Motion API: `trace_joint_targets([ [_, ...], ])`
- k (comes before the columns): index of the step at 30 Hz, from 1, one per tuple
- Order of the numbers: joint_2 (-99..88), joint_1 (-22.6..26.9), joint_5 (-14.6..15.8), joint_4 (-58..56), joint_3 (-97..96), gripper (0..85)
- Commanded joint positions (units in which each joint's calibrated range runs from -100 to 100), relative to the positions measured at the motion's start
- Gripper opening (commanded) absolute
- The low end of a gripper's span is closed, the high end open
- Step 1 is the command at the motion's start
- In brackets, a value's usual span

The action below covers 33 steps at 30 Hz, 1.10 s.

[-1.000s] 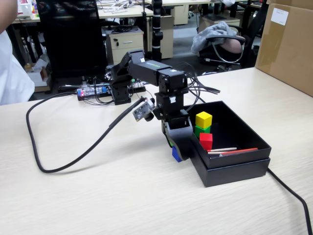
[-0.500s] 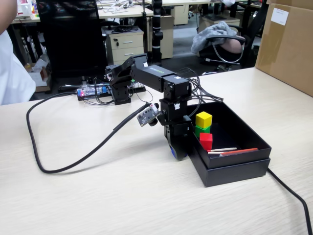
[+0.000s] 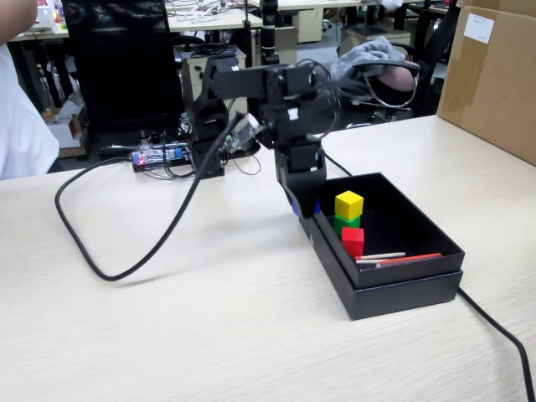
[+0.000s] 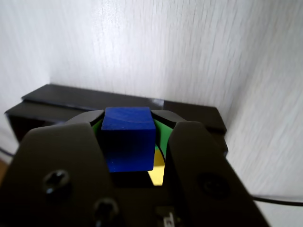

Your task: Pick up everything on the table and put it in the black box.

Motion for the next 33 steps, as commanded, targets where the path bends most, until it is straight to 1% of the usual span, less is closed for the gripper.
trace_joint_targets([
  [1,-12.04,0.88,-0.44,-2.77,1.01,6.8],
  [7,-19.27,2.88,-0.93,-2.77,0.28,6.9],
  [13,-18.46,4.30,-1.03,-2.25,0.28,7.4],
  [24,-7.56,4.84,-1.61,-0.87,5.81,7.4],
  [33,7.81,4.98,-2.49,0.34,16.60,7.4],
])
